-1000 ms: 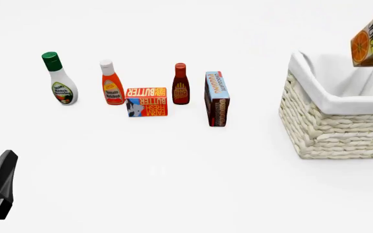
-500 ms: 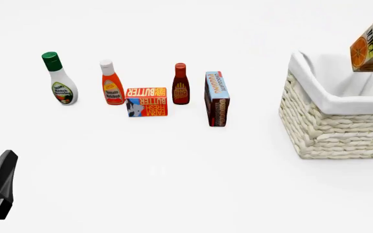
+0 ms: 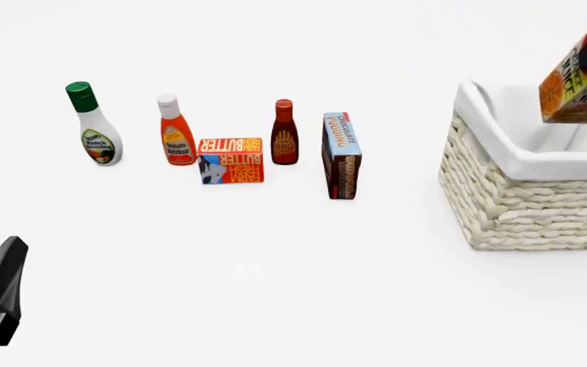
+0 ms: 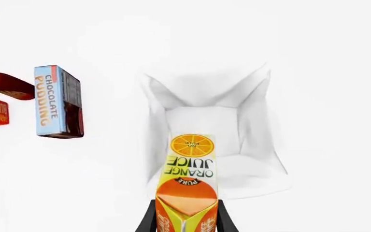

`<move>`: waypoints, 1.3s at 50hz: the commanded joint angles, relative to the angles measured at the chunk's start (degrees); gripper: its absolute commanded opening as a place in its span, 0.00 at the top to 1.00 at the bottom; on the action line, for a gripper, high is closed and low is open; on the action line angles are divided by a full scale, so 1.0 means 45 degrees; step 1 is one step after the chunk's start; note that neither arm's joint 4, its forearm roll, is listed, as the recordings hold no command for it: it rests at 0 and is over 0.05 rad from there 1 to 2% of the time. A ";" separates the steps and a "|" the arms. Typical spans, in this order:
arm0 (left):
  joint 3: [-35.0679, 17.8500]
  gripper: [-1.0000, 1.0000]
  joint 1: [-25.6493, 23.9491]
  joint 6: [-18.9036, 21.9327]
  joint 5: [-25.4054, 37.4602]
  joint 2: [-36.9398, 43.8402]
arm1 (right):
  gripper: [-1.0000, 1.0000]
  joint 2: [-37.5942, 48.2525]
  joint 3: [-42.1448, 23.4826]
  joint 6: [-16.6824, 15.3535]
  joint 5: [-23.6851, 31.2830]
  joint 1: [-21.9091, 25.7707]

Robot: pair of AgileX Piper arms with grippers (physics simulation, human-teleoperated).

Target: Pick the orange juice and place it in the basket.

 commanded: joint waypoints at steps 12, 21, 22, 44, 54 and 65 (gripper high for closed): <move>0.0010 0.00 -0.0001 0.0038 -0.0024 -0.0008 | 1.00 0.0650 -0.0221 0.0318 0.0000 -0.0252; 0.0010 0.00 -0.0001 0.0036 -0.0025 -0.0009 | 1.00 0.0865 -0.0208 0.0388 0.0000 -0.0363; 0.0010 0.00 -0.0002 0.0035 -0.0023 -0.0008 | 1.00 0.0911 -0.0215 0.0382 0.0000 -0.0385; 0.0010 0.00 -0.0002 0.0038 -0.0023 -0.0008 | 1.00 0.1707 -0.0476 0.0732 0.0000 -0.0474; 0.0010 0.00 -0.0002 0.0038 -0.0023 -0.0008 | 1.00 0.2138 -0.0697 0.0883 0.0000 -0.0428; 0.0010 0.00 -0.0005 0.0036 -0.0024 -0.0008 | 1.00 0.2512 -0.0850 0.0728 0.0000 -0.0764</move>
